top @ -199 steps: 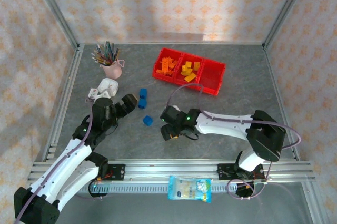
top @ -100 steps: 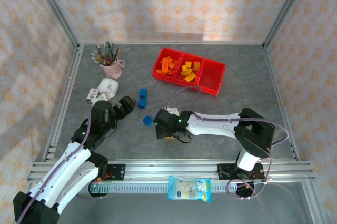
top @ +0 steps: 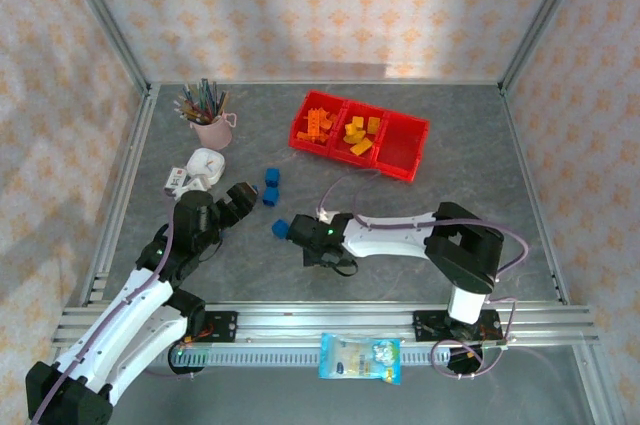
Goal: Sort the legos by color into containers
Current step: Pick up the lego from the bottom-center of the table, then place the lego in the container.
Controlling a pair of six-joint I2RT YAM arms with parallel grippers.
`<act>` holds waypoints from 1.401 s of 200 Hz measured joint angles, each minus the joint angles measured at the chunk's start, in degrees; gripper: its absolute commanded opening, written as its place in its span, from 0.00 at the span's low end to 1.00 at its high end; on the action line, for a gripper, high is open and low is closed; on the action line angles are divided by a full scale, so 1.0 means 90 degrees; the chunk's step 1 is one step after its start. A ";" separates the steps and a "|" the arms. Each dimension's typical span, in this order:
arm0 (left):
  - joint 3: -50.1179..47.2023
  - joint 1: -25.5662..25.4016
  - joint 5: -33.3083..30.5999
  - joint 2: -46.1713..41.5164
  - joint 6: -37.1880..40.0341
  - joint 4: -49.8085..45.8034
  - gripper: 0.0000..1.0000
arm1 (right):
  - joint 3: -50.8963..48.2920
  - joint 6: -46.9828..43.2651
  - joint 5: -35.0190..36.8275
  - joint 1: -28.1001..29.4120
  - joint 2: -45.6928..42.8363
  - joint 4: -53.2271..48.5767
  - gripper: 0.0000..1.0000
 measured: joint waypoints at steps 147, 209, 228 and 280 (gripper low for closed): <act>0.0206 0.0005 0.0024 0.0408 0.0078 0.0119 0.99 | 0.0488 -0.0641 0.0454 -0.0959 -0.0605 -0.0117 0.60; 0.0823 0.0005 0.0330 0.1571 0.0214 0.0911 0.99 | 0.2154 -0.2008 0.0901 -0.2922 -0.0012 0.0325 0.62; 0.0957 0.0005 0.0415 0.1921 0.0216 0.1185 0.99 | 0.2790 -0.2358 0.0971 -0.3308 0.0556 0.0527 0.62; 0.1236 0.0007 0.0585 0.2577 0.0219 0.1685 0.99 | 0.4172 -0.3019 0.1139 -0.3951 0.1987 0.0682 0.68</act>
